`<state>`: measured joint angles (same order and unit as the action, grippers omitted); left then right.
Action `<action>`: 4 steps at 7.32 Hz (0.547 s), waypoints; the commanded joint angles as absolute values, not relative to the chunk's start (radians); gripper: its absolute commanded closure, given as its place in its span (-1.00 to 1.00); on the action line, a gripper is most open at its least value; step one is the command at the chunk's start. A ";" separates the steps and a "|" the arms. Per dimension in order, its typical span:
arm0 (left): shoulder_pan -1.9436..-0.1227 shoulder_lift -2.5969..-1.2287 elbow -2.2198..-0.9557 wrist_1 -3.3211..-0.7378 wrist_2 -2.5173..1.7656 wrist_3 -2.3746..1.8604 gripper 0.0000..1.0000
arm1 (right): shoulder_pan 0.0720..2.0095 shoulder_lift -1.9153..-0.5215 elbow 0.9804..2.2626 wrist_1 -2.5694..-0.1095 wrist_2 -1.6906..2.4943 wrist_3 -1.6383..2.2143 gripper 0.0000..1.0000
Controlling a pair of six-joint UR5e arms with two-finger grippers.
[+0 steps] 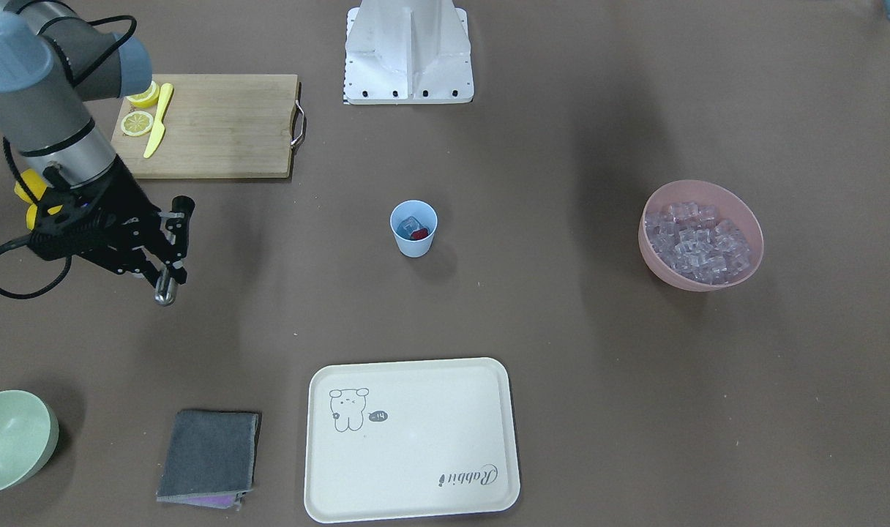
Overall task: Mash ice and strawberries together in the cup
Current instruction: 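Lift the muddler rod out of the cup and carry it back with the right gripper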
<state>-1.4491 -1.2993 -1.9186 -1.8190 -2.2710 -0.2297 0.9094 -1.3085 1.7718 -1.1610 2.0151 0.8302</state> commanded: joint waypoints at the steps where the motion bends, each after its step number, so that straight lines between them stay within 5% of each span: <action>1: -1.463 -1.315 -1.894 -1.819 -2.263 -0.192 -0.95 | 0.971 -1.315 1.604 -1.179 2.158 0.805 1.00; 4: -1.466 -1.316 -1.885 -1.822 -2.261 -0.190 -0.95 | 0.974 -1.315 1.475 -1.192 2.166 0.741 1.00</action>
<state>-1.4646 -1.3143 -1.8866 -1.8206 -2.2616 -0.1911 0.9717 -1.3148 1.5288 -1.1912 2.1593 0.7660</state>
